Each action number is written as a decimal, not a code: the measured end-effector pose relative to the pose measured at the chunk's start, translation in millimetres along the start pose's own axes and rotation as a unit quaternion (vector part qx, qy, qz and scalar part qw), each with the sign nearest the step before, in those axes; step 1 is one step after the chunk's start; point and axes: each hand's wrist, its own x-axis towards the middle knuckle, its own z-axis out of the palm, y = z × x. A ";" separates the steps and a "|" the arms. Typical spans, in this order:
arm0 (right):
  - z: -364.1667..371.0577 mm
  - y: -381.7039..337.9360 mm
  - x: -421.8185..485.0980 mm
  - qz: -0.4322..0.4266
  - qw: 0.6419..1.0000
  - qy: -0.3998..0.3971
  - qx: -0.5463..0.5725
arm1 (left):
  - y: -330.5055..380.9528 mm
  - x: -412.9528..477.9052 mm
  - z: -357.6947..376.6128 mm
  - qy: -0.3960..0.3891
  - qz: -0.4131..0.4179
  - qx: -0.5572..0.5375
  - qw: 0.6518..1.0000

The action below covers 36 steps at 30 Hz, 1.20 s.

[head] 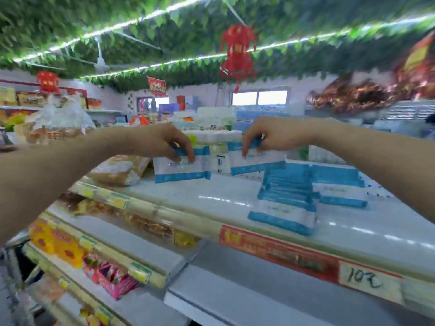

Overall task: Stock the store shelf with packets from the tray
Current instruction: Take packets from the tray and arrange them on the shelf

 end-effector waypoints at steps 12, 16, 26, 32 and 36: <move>13.8 120.7 -173.7 0.217 0.974 -0.037 0.046 | 119.5 146.1 58.6 -0.027 0.132 0.004 0.991; 40.8 140.7 -187.6 0.232 0.971 -0.046 0.039 | 143.2 171.8 70.7 -0.033 0.160 0.000 0.987; 62.6 154.4 -162.6 0.181 0.982 -0.035 0.048 | 151.9 195.9 78.8 -0.002 0.161 -0.040 0.986; 66.9 155.9 -157.8 0.178 0.982 -0.033 0.050 | 153.2 192.7 79.1 0.004 0.154 -0.059 0.986; 73.7 159.1 -156.9 0.182 0.982 -0.023 0.041 | 157.7 191.6 81.5 0.001 0.147 -0.054 0.988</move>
